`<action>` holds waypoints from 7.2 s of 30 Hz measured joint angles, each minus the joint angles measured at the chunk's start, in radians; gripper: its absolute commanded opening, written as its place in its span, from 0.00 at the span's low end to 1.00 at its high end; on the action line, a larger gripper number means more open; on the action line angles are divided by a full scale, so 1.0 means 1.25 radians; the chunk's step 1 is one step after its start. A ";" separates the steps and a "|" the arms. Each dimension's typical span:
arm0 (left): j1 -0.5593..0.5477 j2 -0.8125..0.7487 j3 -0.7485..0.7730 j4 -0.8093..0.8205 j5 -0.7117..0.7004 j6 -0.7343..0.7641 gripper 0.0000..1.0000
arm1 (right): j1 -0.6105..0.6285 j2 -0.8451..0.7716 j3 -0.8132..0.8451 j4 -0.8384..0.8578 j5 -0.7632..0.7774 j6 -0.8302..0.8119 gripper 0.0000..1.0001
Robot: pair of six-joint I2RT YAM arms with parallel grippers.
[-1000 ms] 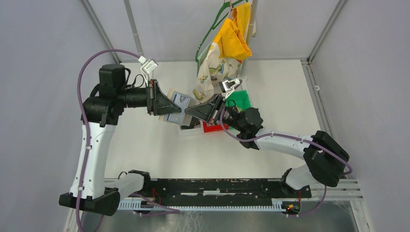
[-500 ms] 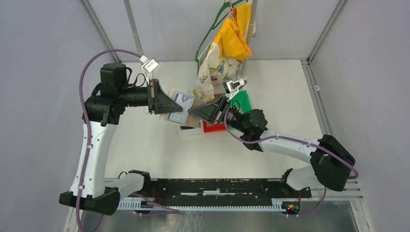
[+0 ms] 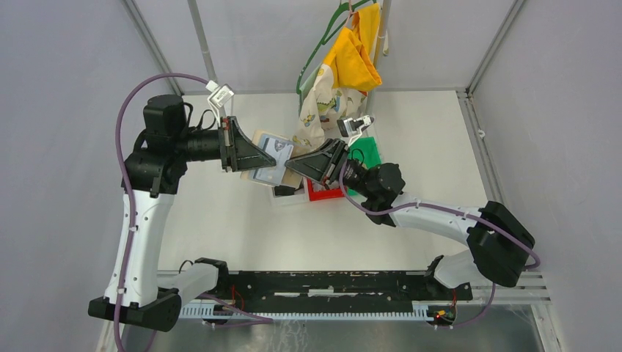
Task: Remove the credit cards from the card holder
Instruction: Remove the credit card from the card holder, then place the credit card in the storage box.
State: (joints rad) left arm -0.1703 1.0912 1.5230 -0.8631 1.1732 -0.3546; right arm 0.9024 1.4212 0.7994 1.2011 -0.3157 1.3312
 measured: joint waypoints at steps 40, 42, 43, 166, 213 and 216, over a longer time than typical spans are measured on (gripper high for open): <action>-0.007 -0.014 -0.022 0.000 0.018 -0.021 0.02 | -0.002 -0.056 -0.081 0.036 0.005 -0.001 0.00; -0.009 -0.014 -0.022 -0.001 0.015 -0.021 0.02 | -0.002 -0.056 -0.085 0.041 0.005 -0.001 0.00; -0.009 -0.014 -0.022 -0.002 0.012 -0.021 0.02 | -0.002 -0.057 -0.089 0.045 0.005 -0.001 0.00; -0.011 0.024 0.133 -0.248 -0.105 0.252 0.02 | -0.234 0.170 0.104 -0.865 0.059 -0.641 0.19; -0.011 0.014 0.094 -0.449 -0.098 0.573 0.02 | -0.083 -0.228 0.117 -0.810 -0.320 -0.808 0.98; -0.012 0.014 0.094 -0.472 -0.097 0.601 0.02 | -0.063 -0.214 0.133 -0.790 -0.337 -0.809 0.98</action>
State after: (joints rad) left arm -0.1848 1.1088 1.6405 -1.4525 1.0523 0.3962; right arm 0.8234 1.1542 0.9653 0.2138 -0.7372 0.3199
